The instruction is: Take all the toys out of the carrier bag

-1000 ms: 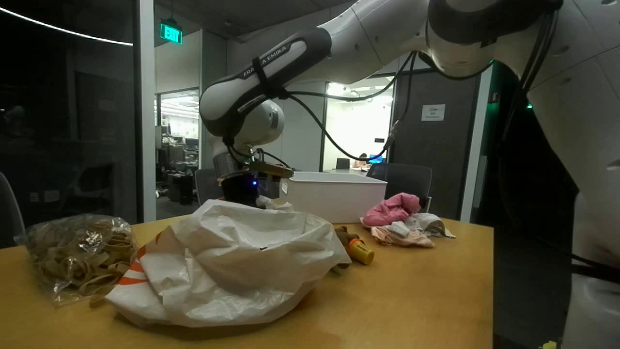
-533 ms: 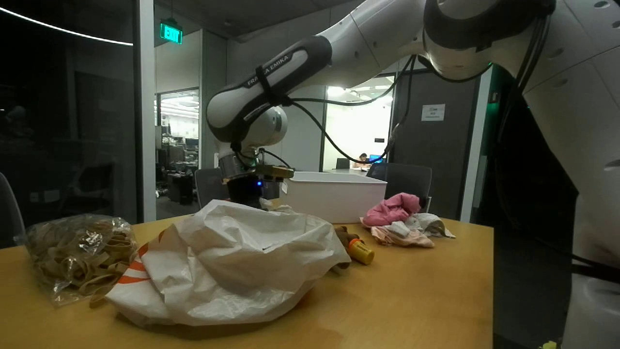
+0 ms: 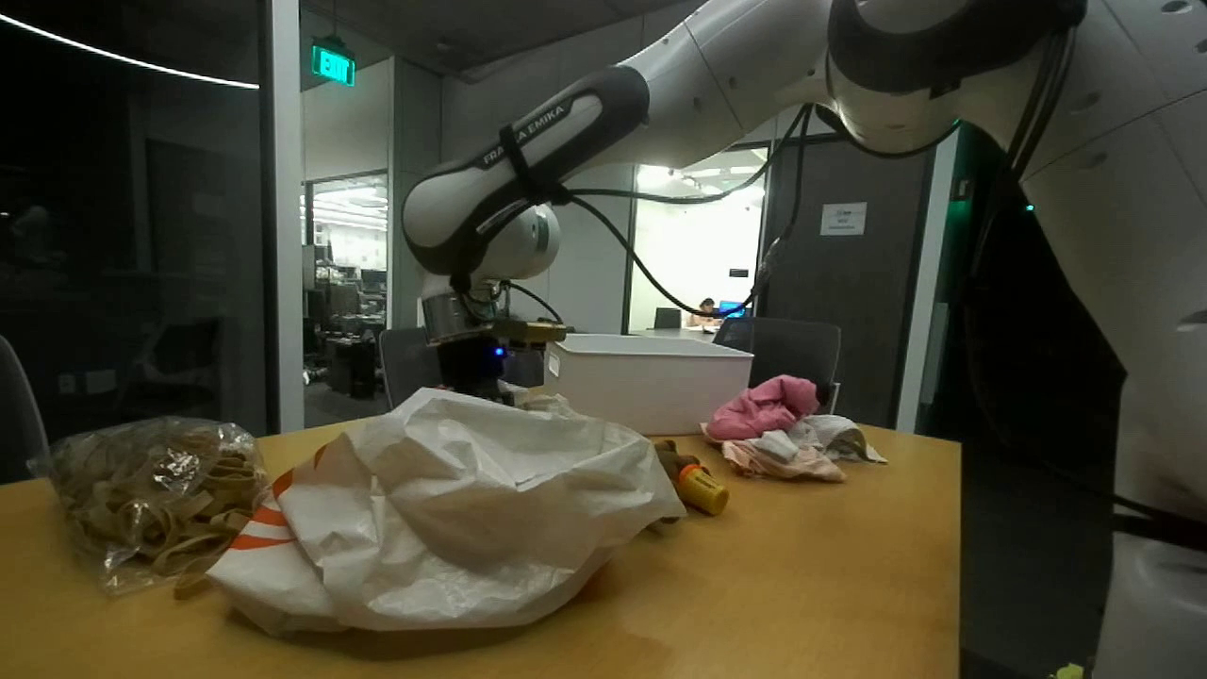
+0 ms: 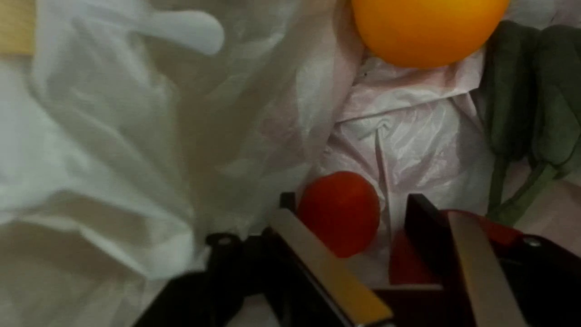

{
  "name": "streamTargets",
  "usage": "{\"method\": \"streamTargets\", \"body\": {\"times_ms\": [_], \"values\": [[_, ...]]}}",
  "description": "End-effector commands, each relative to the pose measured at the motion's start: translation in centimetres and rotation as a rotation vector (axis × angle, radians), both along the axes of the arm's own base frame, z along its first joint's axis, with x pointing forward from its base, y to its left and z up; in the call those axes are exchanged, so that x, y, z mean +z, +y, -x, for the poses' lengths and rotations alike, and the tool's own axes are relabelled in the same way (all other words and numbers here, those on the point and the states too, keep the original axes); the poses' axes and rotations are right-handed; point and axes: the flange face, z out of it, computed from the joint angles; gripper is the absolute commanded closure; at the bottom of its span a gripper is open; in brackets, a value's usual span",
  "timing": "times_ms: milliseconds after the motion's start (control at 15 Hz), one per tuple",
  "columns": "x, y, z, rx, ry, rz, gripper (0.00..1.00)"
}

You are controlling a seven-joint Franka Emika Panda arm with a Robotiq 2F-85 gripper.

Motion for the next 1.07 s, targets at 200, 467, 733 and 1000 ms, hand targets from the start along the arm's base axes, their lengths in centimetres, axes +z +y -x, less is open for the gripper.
{"method": "streamTargets", "body": {"times_ms": [200, 467, 733, 1000], "values": [[-0.6, 0.1, -1.2, 0.042, -0.071, 0.08, 0.0], [-0.3, -0.4, -1.1, 0.019, -0.059, 0.084, 0.34], [0.6, 0.0, -0.6, 0.009, -0.077, 0.077, 0.65], [1.2, -0.1, -0.5, -0.014, -0.081, 0.106, 0.78]]}}
